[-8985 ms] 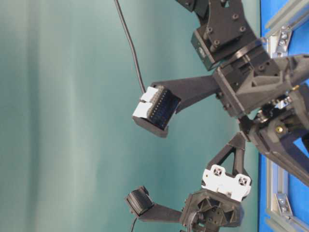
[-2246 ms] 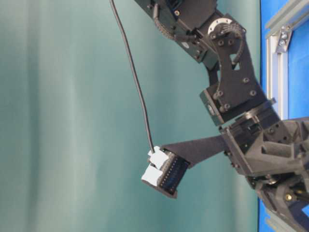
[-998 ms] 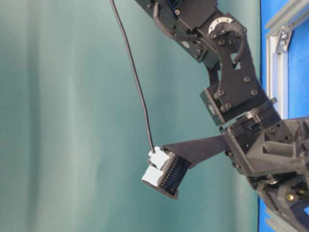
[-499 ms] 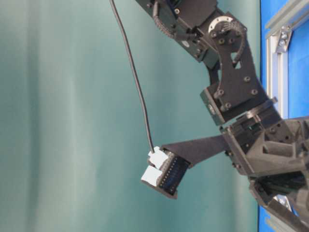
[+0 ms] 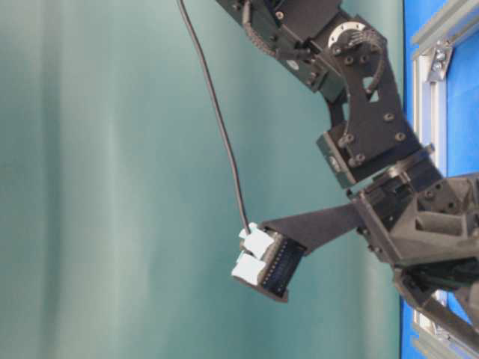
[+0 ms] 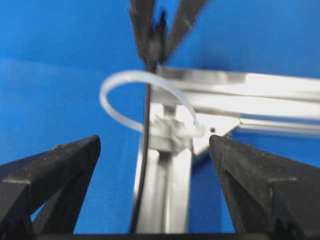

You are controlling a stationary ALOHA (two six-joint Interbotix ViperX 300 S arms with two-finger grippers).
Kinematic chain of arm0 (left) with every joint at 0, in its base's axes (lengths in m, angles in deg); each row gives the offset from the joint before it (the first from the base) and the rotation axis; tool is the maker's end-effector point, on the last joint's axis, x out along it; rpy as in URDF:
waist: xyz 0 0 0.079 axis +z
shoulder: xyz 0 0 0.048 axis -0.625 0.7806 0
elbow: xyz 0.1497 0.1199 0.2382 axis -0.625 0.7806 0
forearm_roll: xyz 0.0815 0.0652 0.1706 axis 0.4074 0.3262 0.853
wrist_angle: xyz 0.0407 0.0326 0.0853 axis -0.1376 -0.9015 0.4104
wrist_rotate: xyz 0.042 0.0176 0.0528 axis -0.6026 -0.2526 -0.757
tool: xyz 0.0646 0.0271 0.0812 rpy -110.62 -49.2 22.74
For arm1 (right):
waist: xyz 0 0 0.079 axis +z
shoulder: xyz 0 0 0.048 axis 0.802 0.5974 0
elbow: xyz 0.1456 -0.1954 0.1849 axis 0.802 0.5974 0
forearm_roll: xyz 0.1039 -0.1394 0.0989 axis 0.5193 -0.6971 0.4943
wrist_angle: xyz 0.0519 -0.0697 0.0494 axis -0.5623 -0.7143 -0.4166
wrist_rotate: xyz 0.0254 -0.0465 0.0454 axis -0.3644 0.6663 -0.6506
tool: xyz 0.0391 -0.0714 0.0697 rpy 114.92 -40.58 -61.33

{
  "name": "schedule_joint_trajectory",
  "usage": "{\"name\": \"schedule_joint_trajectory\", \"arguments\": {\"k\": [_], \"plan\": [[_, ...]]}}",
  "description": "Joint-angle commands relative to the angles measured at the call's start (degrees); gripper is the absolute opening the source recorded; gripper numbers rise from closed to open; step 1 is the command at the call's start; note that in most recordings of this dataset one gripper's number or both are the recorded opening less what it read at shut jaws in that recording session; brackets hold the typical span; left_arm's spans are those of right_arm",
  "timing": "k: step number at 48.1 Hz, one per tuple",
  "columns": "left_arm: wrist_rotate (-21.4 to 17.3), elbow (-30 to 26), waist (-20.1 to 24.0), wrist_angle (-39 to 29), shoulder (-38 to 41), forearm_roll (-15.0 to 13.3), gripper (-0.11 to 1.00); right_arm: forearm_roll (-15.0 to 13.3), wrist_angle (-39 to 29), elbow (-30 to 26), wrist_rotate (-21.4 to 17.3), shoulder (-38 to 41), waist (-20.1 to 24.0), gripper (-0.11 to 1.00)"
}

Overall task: Insert the wire through the string loop located on the left side.
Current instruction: 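Open the right gripper and pull the cable left with the left gripper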

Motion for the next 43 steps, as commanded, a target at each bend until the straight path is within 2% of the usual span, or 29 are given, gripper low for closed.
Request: {"name": "schedule_joint_trajectory", "arguments": {"k": [1, 8, 20, 37, 43], "plan": [[0.79, -0.44, 0.09, -6.59, -4.22, 0.0, 0.08, 0.09, 0.53, -0.18, -0.09, -2.11, 0.18, 0.95], [2.11, -0.18, 0.09, -15.21, -11.34, 0.09, 0.08, -0.09, 0.62, 0.0, -0.09, -2.11, 0.18, 0.95], [2.11, 0.35, 0.09, -27.51, -24.08, 0.09, 0.08, -0.09, 0.7, 0.26, -0.09, -2.2, 0.18, 0.95], [2.02, -0.18, 0.44, -39.73, -42.28, 0.62, 0.08, -0.09, 0.7, 0.35, -0.09, -2.29, 0.26, 0.95], [2.02, -0.62, 0.7, -43.95, -47.2, 1.85, 0.08, -0.09, 0.7, 0.35, -0.09, -2.29, 0.18, 0.95]]}}
